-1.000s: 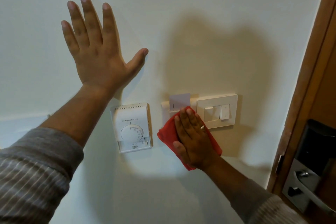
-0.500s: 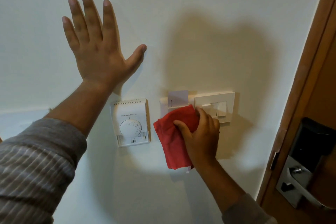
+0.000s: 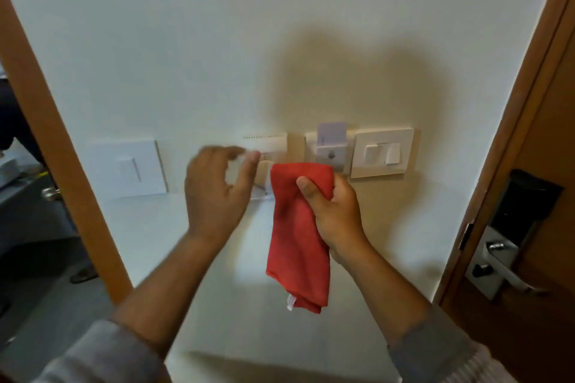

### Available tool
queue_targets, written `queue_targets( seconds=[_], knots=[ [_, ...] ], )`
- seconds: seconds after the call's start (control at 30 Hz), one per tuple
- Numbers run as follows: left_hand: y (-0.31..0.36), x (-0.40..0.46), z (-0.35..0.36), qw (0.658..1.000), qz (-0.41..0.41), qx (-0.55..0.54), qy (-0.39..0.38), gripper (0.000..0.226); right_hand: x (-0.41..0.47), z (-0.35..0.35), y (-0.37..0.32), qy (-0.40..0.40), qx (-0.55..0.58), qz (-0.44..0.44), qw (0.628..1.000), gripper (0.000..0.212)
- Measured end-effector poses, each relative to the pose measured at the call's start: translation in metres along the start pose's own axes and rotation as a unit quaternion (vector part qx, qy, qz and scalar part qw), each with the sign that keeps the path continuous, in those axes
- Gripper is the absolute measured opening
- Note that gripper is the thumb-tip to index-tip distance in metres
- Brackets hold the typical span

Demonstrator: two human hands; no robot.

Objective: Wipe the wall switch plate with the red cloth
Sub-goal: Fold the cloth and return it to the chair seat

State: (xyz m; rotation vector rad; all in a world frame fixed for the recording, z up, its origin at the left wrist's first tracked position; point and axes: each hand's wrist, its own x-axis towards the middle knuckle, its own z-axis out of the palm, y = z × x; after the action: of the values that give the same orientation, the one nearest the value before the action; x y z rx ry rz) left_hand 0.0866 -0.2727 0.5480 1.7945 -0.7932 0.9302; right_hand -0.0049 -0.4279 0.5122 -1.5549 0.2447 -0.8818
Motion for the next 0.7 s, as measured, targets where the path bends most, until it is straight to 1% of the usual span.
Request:
queue_targets(
  seconds=[0.03, 0.07, 0.1, 0.13, 0.17, 0.2, 0.23, 0.27, 0.33, 0.37, 0.43, 0.5, 0.53, 0.6, 0.67, 0.7],
  knots=[
    [0.004, -0.017, -0.002, 0.995, -0.079, -0.054, -0.041, 0.049, -0.007, 0.005, -0.004, -0.013, 0.023, 0.018, 0.999, 0.037],
    [0.007, -0.028, -0.004, 0.976, -0.166, -0.104, -0.099, 0.056, -0.013, 0.011, -0.009, -0.026, 0.046, 0.036, 0.998, 0.043],
    [0.007, -0.036, -0.006, 0.939, -0.249, -0.16, -0.176, 0.067, -0.02, 0.017, -0.012, -0.036, 0.065, 0.051, 0.996, 0.045],
    [0.006, -0.042, -0.009, 0.884, -0.314, -0.233, -0.254, 0.074, -0.026, 0.023, -0.015, -0.043, 0.081, 0.062, 0.994, 0.045],
    [0.001, -0.05, -0.015, 0.825, -0.357, -0.308, -0.311, 0.071, -0.034, 0.03, -0.016, -0.043, 0.095, 0.074, 0.992, 0.045],
    [-0.003, -0.055, -0.02, 0.781, -0.381, -0.367, -0.332, 0.064, -0.04, 0.035, -0.017, -0.037, 0.109, 0.085, 0.99, 0.045],
    [-0.008, -0.06, -0.025, 0.755, -0.404, -0.403, -0.324, 0.058, -0.046, 0.038, -0.016, -0.028, 0.119, 0.099, 0.988, 0.044],
    [-0.014, -0.065, -0.029, 0.739, -0.424, -0.422, -0.309, 0.054, -0.051, 0.042, -0.014, -0.021, 0.122, 0.116, 0.986, 0.042],
    [-0.024, -0.079, -0.035, 0.732, -0.441, -0.437, -0.281, 0.042, -0.061, 0.048, -0.005, -0.017, 0.115, 0.152, 0.982, 0.039],
    [-0.028, -0.087, -0.037, 0.734, -0.447, -0.434, -0.269, 0.037, -0.068, 0.05, 0.002, -0.018, 0.107, 0.17, 0.98, 0.039],
    [-0.037, -0.105, -0.043, 0.751, -0.458, -0.411, -0.24, 0.031, -0.083, 0.055, 0.017, -0.033, 0.082, 0.203, 0.975, 0.042],
    [-0.048, -0.125, -0.047, 0.767, -0.469, -0.385, -0.209, 0.029, -0.104, 0.062, 0.039, -0.079, 0.046, 0.24, 0.966, 0.047],
    [-0.058, -0.142, -0.049, 0.766, -0.488, -0.37, -0.195, 0.028, -0.121, 0.065, 0.056, -0.103, 0.034, 0.27, 0.957, 0.045],
    [-0.07, -0.166, -0.055, 0.771, -0.514, -0.328, -0.185, 0.026, -0.147, 0.064, 0.081, -0.13, 0.022, 0.313, 0.941, 0.032],
    [-0.091, -0.204, -0.062, 0.756, -0.55, -0.295, -0.199, 0.022, -0.176, 0.066, 0.111, -0.142, 0.018, 0.354, 0.924, 0.026],
    [-0.098, -0.226, -0.068, 0.741, -0.564, -0.289, -0.222, 0.022, -0.189, 0.067, 0.123, -0.14, 0.012, 0.369, 0.919, 0.026]
  ],
)
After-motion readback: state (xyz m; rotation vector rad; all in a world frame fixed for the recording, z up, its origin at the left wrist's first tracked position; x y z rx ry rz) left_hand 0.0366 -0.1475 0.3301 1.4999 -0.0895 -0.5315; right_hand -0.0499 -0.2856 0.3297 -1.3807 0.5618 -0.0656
